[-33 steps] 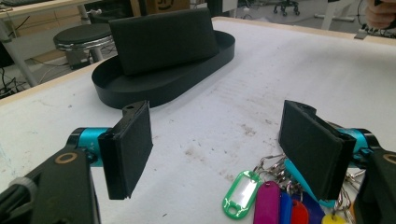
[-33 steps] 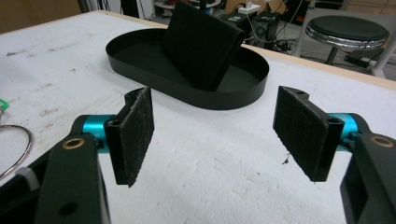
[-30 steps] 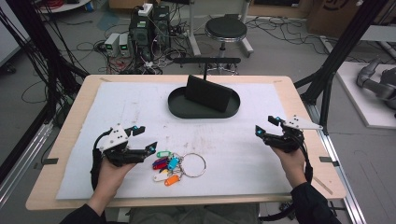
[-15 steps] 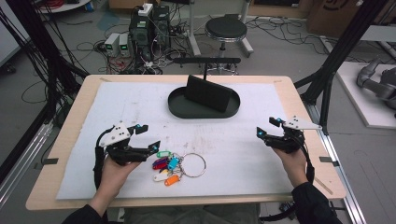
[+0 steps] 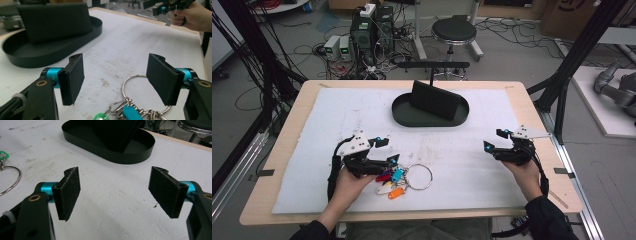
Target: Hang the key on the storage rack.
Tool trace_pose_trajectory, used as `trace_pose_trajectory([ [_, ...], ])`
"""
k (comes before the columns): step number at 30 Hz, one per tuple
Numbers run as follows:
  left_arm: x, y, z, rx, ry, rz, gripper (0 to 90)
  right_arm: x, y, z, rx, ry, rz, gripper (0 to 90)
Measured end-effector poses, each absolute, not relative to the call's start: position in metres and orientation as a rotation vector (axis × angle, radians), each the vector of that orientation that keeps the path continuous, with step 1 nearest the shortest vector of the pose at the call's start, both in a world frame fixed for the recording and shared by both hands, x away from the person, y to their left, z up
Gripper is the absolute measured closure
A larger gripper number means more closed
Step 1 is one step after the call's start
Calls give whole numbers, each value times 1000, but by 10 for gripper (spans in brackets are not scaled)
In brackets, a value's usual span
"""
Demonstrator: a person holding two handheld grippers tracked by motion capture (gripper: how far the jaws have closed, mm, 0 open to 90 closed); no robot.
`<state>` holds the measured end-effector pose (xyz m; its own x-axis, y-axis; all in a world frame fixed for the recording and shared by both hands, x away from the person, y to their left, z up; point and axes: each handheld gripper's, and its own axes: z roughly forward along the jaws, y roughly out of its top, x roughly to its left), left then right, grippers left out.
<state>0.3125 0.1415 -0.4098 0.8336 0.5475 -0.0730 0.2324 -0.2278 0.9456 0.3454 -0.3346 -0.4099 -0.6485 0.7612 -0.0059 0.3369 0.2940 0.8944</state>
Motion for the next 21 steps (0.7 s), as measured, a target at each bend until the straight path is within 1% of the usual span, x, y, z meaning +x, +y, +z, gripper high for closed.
trace_pose_trajectory([
  [4, 315, 132, -411, 1866, 553, 344, 303, 345, -336, -410, 984, 2141, 1308, 261],
  [10, 319, 119, -407, 1904, 532, 302, 298, 346, -335, -412, 991, 2153, 1300, 263],
  [12, 322, 113, -407, 1929, 518, 277, 334, 346, -335, -411, 984, 2149, 1300, 263],
  [14, 327, 104, -408, 1974, 506, 258, 348, 345, -335, -411, 985, 2148, 1304, 263],
  [16, 330, 95, -410, 2009, 517, 261, 394, 346, -336, -411, 982, 2148, 1307, 264],
  [19, 335, 84, -413, 2059, 523, 233, 397, 346, -336, -411, 988, 2149, 1306, 264],
  [21, 338, 80, -416, 2080, 534, 226, 436, 346, -336, -411, 988, 2150, 1303, 265],
])
